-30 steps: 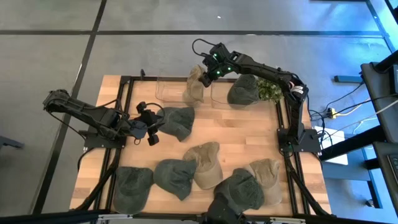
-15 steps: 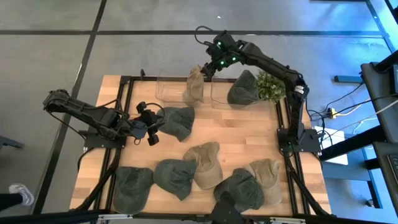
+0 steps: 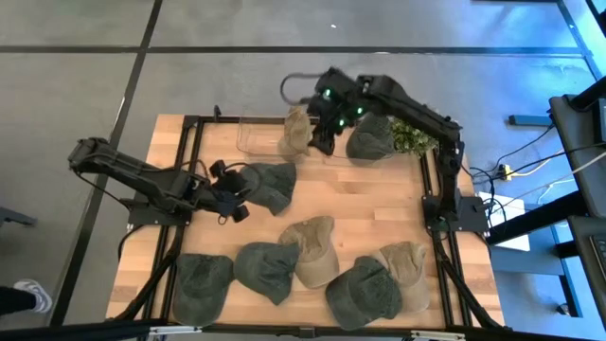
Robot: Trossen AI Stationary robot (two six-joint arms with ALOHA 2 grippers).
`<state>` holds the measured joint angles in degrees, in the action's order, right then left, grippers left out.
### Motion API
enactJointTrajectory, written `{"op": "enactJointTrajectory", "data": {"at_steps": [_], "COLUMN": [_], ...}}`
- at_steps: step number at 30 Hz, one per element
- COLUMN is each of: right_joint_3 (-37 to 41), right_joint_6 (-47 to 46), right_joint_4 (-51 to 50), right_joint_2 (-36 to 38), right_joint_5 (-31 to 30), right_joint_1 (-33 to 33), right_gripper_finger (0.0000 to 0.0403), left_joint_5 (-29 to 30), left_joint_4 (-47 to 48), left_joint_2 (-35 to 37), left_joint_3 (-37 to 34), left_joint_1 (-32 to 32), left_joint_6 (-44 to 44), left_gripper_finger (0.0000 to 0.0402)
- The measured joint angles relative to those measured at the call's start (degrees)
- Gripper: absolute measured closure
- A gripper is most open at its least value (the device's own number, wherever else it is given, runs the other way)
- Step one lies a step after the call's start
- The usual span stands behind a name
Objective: Pick & Place hat
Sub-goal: Put the black cap into the right transparent bin
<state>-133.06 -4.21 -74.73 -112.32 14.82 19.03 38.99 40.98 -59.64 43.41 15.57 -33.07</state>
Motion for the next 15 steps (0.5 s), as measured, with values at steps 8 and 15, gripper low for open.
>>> {"op": "enactJointTrajectory", "data": {"at_steps": [8,15], "right_joint_3": [11.8,37.8], "right_joint_6": [-1.7,-8.5], "right_joint_4": [10.9,30.4], "right_joint_2": [6.3,19.2], "right_joint_5": [-7.8,-8.0], "right_joint_1": [-10.5,-13.7], "right_gripper_finger": [0.0178,0.0178], "left_joint_5": [-5.1,-9.0], "left_joint_4": [-1.1,-6.9], "left_joint_2": [-3.8,-4.0], "left_joint_3": [-0.4,-0.4], "left_joint_1": [-3.2,-3.7], "left_joint_6": [-2.2,-0.3], "left_gripper_finger": [0.0274,0.0274]}}
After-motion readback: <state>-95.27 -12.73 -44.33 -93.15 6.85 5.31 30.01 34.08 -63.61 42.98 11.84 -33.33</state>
